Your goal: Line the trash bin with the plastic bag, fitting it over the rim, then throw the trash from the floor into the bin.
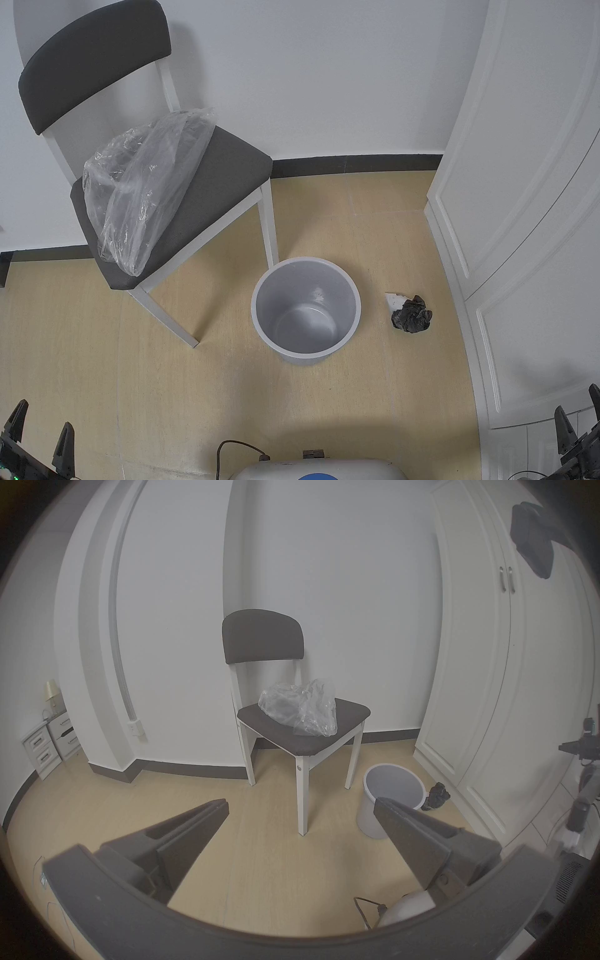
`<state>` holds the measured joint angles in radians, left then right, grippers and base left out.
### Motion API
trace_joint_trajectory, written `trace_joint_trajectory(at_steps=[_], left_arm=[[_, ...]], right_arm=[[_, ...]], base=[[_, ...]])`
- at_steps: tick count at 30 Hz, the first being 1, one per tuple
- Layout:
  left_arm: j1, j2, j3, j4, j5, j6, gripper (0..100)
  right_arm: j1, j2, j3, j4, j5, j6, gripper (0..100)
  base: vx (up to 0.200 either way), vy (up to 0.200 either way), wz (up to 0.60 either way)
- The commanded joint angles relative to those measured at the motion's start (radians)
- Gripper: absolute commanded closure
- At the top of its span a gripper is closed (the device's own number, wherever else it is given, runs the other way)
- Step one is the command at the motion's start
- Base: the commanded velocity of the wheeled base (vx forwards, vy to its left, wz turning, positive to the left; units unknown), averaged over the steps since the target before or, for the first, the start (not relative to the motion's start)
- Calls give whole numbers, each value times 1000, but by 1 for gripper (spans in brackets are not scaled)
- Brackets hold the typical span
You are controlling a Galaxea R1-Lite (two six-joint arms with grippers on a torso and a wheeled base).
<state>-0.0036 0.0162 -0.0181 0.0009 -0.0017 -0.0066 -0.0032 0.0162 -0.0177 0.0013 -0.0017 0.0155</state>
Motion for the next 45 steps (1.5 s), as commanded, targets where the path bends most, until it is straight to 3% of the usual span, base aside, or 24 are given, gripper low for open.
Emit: trace_joint_trajectory(at_steps=[1,13,18,27,28,31,32,37,38,45], left_arm=[[-1,-16,18,1,2,-3,0],[-1,-16,18,1,-8,20,0],[1,-16,18,1,-11,25,0],[2,-16,17,-2,-31,39,0],[2,-16,7,-25,-24,8,0],[1,-15,-102,-206,-27,-242,0],[-1,-9,-138,-206,-29,-254,0],[-7,13,-250,-19,-27,-147,0],[-7,18,-287,73,-34,-95,0],[-67,214,-342,91,-34,37,0]], right_arm=[[0,-16,18,0,0,0,0],[-1,-16,18,0,0,0,0],[-1,-16,18,3,8,-54,0],[0,-16,18,-1,5,-8,0],[0,-16,18,-1,2,9,0],[0,-16,18,-3,-1,6,0],[0,-16,18,-3,-1,4,0],[-1,-16,-7,-63,-8,1,0],[0,13,-127,-168,11,30,0],[25,274,-197,-49,54,-32,0]], base=[[0,0,0],[0,0,0],[0,0,0],[0,0,0],[0,0,0],[0,0,0],[0,0,0],[0,0,0],[0,0,0],[0,0,0]])
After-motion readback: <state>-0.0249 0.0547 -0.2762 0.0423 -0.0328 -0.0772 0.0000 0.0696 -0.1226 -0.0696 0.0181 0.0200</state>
